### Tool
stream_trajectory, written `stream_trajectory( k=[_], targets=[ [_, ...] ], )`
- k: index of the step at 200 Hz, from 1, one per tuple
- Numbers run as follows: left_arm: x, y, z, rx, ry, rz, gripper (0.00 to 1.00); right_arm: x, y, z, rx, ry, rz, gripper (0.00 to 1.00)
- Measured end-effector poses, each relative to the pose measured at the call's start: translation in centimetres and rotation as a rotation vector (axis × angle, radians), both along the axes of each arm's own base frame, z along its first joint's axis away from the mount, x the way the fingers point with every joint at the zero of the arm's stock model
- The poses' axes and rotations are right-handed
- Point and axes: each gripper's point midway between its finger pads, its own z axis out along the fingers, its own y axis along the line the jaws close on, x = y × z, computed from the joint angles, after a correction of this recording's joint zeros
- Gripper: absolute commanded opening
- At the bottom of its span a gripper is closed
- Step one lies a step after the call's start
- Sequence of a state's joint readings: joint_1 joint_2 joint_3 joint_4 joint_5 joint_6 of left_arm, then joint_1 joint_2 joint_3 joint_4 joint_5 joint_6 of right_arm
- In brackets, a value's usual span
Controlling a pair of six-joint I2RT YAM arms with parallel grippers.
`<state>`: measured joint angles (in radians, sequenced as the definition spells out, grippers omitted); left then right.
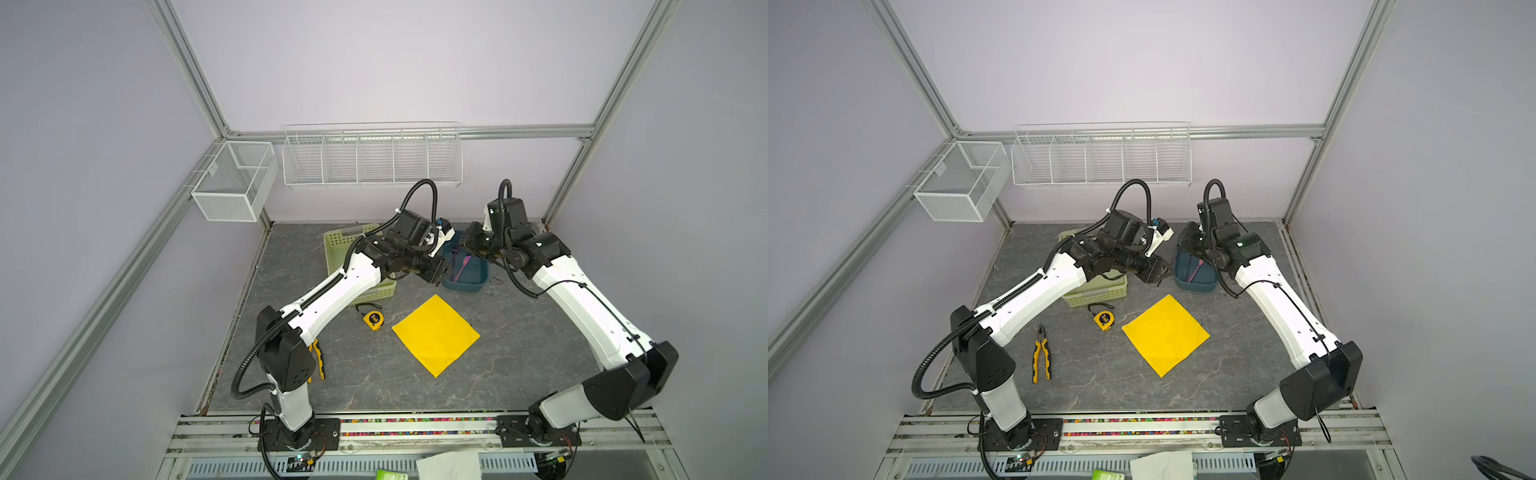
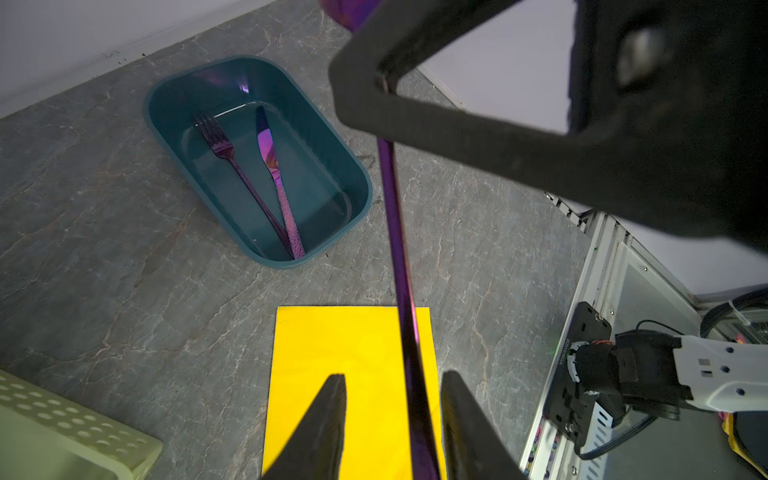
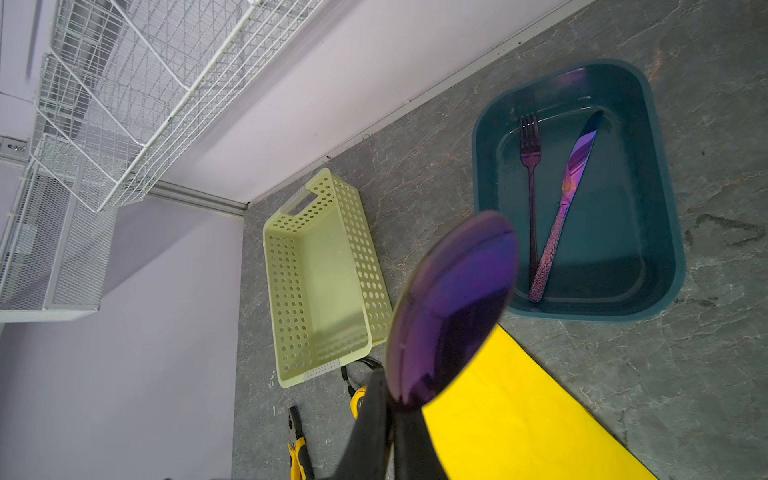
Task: Place the utensils on the paper napkin and roll it up
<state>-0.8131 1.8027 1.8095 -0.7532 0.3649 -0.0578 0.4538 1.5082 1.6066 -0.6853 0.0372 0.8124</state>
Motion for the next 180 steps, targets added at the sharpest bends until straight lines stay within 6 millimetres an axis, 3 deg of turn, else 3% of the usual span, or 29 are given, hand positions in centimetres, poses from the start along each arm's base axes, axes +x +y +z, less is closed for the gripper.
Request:
stream_trajectory(
  k=[107, 135, 149, 180],
  targets=[
    [0.2, -0.1, -0.2, 0.038, -0.013, 0.012, 0.10, 0.1, 0.8, 0.1, -0.010, 0.004, 0.008, 0.07],
    [0.7, 0.2, -0.5, 0.056, -0.025, 0.035, 0.00, 0.1, 0.8, 0.3, -0.009, 0.001, 0.008, 0.07],
    [0.8, 0.2, -0.6, 0.060, -0.028, 0.039, 0.00, 0.1, 0.8, 0.3, -0.009, 0.000, 0.009, 0.07],
    [0.8, 0.2, -0.6, 0.062, -0.031, 0.042, 0.00, 0.0, 0.9, 0.4, -0.015, -0.005, 0.014, 0.18]
  ],
)
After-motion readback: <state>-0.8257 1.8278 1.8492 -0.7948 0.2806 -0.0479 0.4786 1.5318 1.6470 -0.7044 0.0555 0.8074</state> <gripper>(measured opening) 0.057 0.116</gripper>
